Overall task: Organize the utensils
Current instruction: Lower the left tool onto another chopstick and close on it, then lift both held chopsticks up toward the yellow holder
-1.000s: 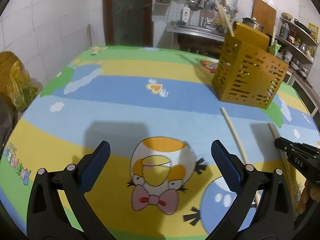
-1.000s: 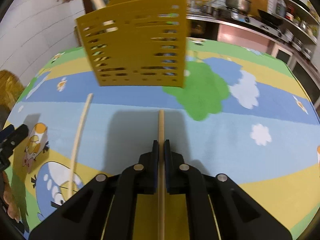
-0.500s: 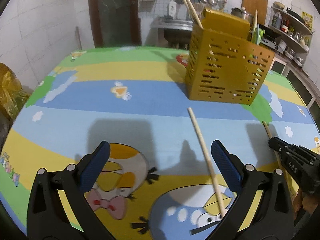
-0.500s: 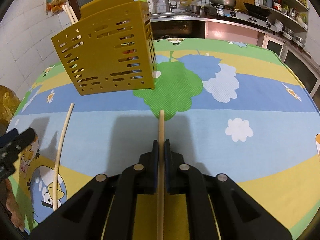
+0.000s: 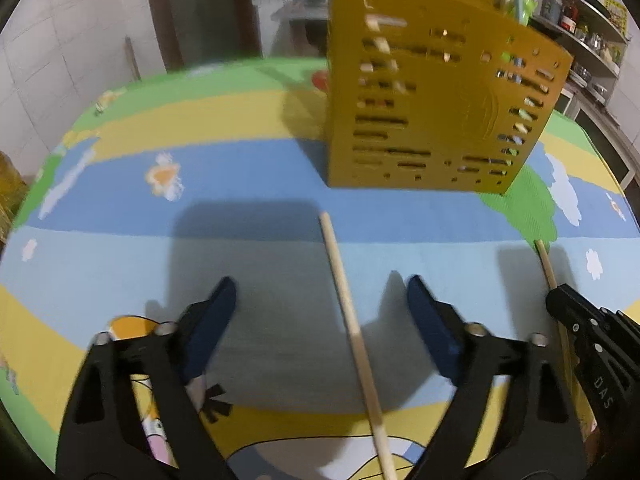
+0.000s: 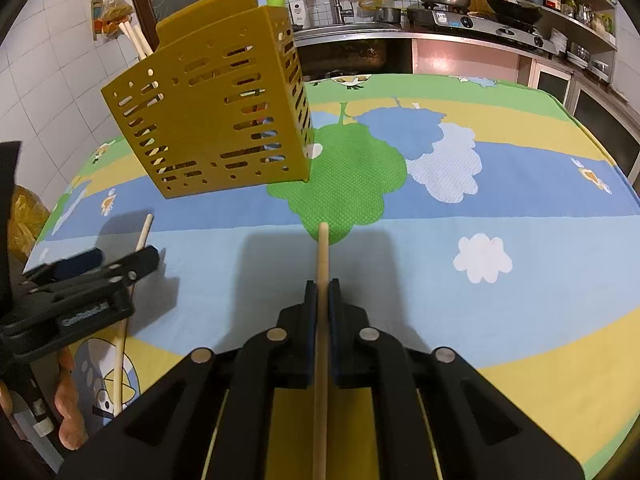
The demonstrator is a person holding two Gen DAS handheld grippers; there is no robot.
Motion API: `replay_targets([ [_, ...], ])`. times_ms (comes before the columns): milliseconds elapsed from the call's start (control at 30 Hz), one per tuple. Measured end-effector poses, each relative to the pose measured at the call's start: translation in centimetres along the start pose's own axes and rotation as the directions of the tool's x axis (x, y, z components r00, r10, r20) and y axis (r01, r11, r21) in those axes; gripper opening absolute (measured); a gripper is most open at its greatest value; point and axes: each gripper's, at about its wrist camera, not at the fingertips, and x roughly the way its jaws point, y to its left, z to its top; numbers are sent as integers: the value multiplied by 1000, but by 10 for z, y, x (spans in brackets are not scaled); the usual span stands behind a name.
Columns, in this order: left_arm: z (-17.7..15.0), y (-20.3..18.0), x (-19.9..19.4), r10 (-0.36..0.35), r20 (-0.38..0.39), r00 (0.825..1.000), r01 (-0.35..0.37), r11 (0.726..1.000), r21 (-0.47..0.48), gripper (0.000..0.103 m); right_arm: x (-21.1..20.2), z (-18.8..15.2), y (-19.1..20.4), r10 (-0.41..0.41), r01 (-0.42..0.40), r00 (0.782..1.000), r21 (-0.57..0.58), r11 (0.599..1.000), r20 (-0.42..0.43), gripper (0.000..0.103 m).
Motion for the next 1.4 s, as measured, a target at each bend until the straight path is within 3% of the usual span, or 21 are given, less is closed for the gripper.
replay_targets([
  [167,-1,-2,0,11,12,1000,-12,1000,13,64,2,3,5,-22,22,1000,-22,1000,2,7],
  [367,3,-7,-1,-9,-1,1000,9,999,39,29,1,4,10,-36,36,999,-43,998,7,7],
  [433,5,-8,-1,-25,-6,1000,25,999,47,10,1,3,9,-34,34,999,-38,999,8,7],
  [633,2,-5,-6,-43,-12,999,44,998,50,5,1,4,8,-31,31,1000,-35,999,1,7],
  [1000,-12,3,-12,-18,35,999,15,996,88,5,-1,9,8,-43,44,999,-29,999,7,7],
  [1067,-13,2,-12,-12,42,999,8,995,101,5,-1,9,6,-48,48,999,-25,999,8,29],
  [1100,-13,2,-12,-11,48,999,6,994,106,5,-3,8,5,-59,59,998,-17,998,23,52],
  [1200,-13,3,-14,-27,44,999,22,994,108,6,-10,9,3,-74,76,995,-15,997,62,55],
  [1267,-13,5,-18,-50,36,998,46,995,93,17,-9,10,3,-71,72,996,-16,997,59,55],
  [1333,-11,14,-27,-53,61,997,49,997,60,51,-2,10,5,-81,82,996,-27,996,36,55],
  [1400,-10,20,-33,-34,98,995,29,998,47,58,5,8,7,-101,101,995,-37,994,13,56],
])
